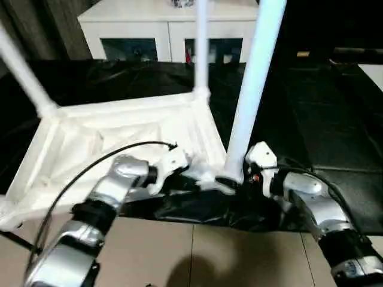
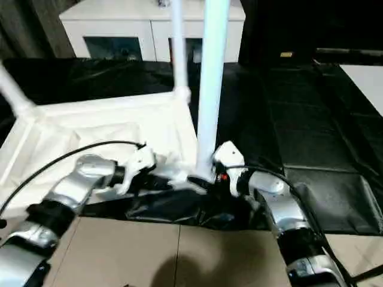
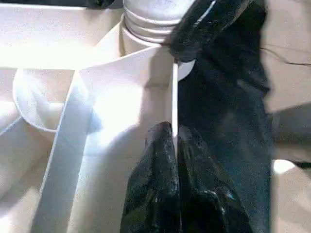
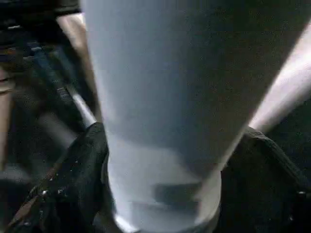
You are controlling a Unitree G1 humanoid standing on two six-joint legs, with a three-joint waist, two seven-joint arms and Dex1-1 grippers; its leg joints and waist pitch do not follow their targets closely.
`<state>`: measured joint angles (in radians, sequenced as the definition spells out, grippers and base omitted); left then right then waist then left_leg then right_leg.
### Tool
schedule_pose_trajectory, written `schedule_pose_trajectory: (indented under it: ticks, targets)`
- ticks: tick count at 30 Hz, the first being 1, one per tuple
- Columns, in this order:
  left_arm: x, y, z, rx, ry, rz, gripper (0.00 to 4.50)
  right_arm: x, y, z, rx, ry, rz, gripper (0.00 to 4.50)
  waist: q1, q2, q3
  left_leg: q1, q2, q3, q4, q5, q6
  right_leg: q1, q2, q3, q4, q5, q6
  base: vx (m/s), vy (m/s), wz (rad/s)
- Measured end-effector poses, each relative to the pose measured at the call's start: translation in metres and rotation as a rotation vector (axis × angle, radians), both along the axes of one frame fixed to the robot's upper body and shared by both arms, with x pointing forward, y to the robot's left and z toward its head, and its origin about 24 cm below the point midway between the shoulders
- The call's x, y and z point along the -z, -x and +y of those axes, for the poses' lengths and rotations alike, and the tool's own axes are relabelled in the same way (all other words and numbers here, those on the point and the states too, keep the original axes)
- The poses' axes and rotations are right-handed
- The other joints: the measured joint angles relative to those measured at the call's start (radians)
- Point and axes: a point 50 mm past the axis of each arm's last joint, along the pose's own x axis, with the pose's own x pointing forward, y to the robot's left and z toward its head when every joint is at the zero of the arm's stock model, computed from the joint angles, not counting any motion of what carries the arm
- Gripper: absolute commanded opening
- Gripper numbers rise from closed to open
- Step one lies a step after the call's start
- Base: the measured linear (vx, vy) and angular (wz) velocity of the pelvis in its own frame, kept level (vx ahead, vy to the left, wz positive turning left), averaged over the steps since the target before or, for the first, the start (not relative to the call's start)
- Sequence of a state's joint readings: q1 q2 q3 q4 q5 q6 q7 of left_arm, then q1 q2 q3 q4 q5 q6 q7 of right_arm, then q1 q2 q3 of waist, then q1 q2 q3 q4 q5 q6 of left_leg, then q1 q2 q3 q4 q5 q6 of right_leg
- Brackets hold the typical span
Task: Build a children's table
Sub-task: Rotate leg to tighten
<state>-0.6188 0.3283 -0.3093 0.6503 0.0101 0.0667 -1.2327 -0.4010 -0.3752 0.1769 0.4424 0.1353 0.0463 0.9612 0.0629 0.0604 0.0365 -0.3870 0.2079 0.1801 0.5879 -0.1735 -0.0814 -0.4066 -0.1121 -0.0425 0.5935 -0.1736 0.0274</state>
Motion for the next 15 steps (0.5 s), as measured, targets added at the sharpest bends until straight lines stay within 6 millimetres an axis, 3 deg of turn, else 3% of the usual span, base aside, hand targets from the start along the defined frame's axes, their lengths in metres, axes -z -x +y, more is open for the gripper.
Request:
schedule_pose_trajectory:
  ticks: [10,11,15]
  targets:
    - [-0.0011,0.0061,0.0091,0.046,-0.007,0.034,0.0,-0.002,0.0084,-0.0003,-0.15,0.013,0.051,3.6,0.001,-0.007,0.004,0.0,0.0,0.001,-0.001,0.0,0.0,0.0,0.0,0.001,0.002,0.0,0.0,0.0,0.0,0.0]
    - [-0.0014,0.0063,0.0094,0.045,-0.009,0.035,0.0,-0.0016,0.0089,0.0001,-0.158,0.014,0.056,3.32,0.001,-0.007,0.005,0.0,0.0,0.001,0.0,0.0,0.0,0.0,0.0,0.001,0.002,0.0,0.0,0.0,0.0,0.0]
    - [-0.0013,0.0067,0.0094,0.044,-0.009,0.038,0.0,-0.0013,0.009,0.0004,-0.162,0.014,0.063,3.16,0.001,-0.007,0.005,0.0,0.0,0.001,0.0,0.0,0.0,0.0,0.0,0.001,0.002,0.0,0.0,0.0,0.0,0.0]
